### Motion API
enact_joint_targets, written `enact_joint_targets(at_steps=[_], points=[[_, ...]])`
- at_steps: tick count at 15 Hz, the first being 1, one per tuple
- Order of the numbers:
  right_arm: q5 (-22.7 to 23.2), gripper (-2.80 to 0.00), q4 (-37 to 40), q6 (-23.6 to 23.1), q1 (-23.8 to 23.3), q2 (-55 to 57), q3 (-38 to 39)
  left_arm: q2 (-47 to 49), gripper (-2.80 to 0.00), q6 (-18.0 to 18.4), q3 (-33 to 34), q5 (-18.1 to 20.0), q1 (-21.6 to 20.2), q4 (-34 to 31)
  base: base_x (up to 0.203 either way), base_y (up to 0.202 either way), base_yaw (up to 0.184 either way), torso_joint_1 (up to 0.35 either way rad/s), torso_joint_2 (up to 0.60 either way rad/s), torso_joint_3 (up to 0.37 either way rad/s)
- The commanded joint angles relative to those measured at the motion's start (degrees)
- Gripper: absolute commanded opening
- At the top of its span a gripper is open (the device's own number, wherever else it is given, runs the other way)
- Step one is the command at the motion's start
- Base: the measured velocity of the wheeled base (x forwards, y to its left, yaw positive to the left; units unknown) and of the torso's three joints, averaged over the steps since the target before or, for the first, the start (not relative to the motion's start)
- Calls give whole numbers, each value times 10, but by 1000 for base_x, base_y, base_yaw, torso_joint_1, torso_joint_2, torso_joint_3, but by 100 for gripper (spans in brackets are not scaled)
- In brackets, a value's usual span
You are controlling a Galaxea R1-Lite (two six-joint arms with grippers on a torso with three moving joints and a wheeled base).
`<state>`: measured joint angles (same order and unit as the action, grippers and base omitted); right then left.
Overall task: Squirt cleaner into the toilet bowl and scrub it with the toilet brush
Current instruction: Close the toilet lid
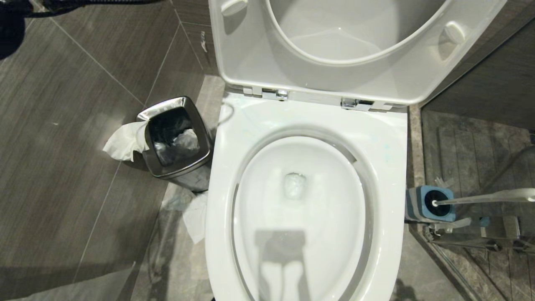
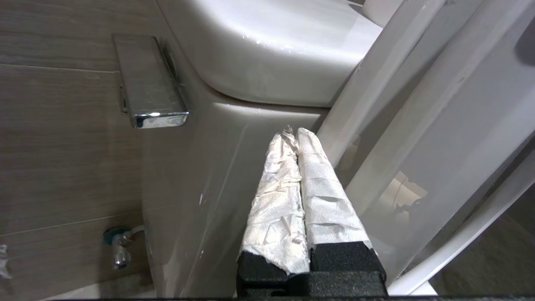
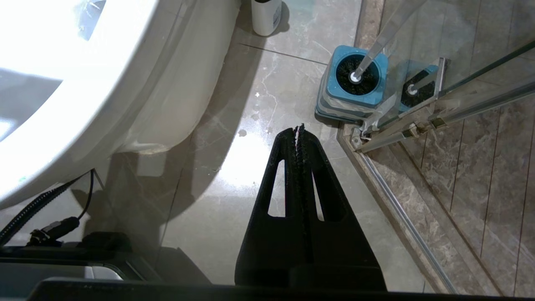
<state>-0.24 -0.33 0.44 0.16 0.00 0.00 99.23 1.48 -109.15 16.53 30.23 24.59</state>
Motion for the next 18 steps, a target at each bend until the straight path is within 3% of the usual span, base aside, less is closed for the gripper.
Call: enact_joint_targets(at_steps=[1,10,18], points=[[0,-280,0,0,0,1,0,9,-280,-2,-1,1,-1,2,0,0,0,0,0,0],[0,-280,0,0,0,1,0,-17,-280,-59,28,25,-3,0,0,0,0,0,0,0],[0,-280,0,0,0,1,0,-73,-280,-60,126,70,-3,-1,0,0,0,0,0,0]])
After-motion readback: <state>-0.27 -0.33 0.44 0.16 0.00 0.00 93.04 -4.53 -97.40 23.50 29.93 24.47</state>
